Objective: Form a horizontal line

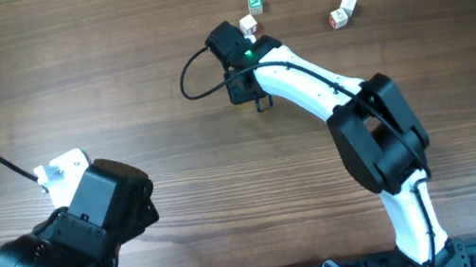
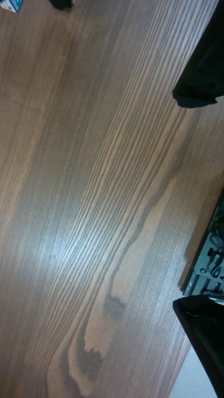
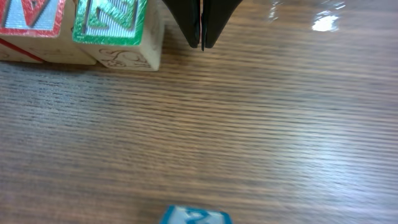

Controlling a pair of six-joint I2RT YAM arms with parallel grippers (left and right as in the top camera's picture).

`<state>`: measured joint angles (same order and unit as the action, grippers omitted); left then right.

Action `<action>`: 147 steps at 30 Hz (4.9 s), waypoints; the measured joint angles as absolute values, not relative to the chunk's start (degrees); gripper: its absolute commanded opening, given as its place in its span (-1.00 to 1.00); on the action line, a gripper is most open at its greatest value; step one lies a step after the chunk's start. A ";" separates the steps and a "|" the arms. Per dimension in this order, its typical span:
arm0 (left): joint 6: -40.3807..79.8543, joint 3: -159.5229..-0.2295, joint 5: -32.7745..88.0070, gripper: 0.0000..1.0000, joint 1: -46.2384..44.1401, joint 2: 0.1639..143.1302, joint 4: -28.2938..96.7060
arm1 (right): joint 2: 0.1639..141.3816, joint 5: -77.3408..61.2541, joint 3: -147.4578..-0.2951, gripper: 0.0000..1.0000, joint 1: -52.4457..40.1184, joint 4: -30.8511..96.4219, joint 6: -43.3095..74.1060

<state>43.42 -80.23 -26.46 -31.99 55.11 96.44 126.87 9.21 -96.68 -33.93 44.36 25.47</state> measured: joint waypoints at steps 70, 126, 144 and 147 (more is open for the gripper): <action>43.42 -80.23 -26.46 1.00 -31.99 55.11 96.47 | 117.89 -4.71 -78.98 -0.91 -14.63 31.57 20.88; 43.42 -80.23 -26.46 1.00 -31.99 55.11 96.47 | 117.89 -12.51 -78.98 -0.91 -18.46 31.53 24.34; 43.42 -80.23 -26.46 1.00 -31.99 55.11 96.47 | 117.89 -13.32 -78.98 -0.91 -18.46 29.63 24.18; 43.42 -80.23 -26.46 1.00 -31.99 55.11 96.47 | 117.89 -13.32 -78.96 -0.91 -18.46 29.43 24.18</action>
